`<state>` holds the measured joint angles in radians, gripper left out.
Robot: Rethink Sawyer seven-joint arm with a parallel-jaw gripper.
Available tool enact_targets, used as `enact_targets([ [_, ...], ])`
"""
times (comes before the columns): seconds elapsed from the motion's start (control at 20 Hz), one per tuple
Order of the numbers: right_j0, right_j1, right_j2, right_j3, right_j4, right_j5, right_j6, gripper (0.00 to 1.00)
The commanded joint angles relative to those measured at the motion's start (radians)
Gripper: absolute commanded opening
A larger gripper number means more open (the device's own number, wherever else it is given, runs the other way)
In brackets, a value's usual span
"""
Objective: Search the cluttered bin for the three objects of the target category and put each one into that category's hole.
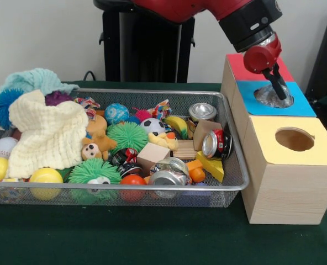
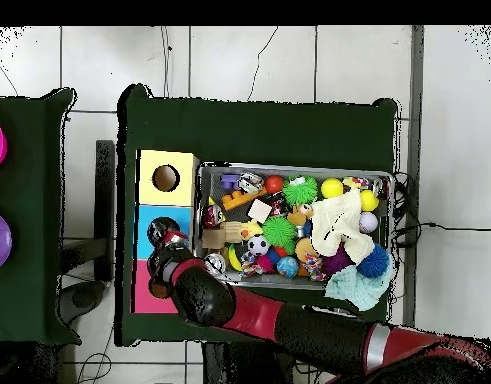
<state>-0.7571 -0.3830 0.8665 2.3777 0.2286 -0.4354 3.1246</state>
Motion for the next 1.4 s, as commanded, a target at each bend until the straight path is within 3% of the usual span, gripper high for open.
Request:
enact_targets([
  [0.05,0.025,0.049,-0.081,-0.202,-0.002,-0.086,0.125,0.00],
  [0.15,0.023,0.051,-0.081,-0.203,-0.009,-0.082,0.124,0.00],
  [0.2,0.027,0.044,-0.088,-0.204,-0.009,-0.075,0.121,1.00],
  [0.55,0.046,0.000,-0.099,-0.186,0.041,-0.067,0.149,1.00],
  [1.0,0.048,0.016,-0.111,-0.198,0.019,-0.080,0.147,1.00],
  [1.05,0.071,-0.019,-0.141,-0.193,0.041,-0.069,0.127,1.00],
  [1.1,0.101,-0.050,-0.183,-0.190,0.061,-0.066,0.102,1.00],
  [1.2,0.231,-0.161,-0.367,-0.193,0.137,-0.014,-0.045,1.00],
  [1.25,0.350,-0.225,-0.522,-0.210,0.214,0.053,-0.182,1.00],
  [1.3,0.437,-0.244,-0.630,-0.228,0.266,0.062,-0.269,1.00],
  [1.35,0.634,-0.245,-0.845,-0.266,0.423,0.012,-0.470,1.00],
  [1.4,0.713,-0.233,-0.930,-0.284,0.481,-0.031,-0.558,1.00],
])
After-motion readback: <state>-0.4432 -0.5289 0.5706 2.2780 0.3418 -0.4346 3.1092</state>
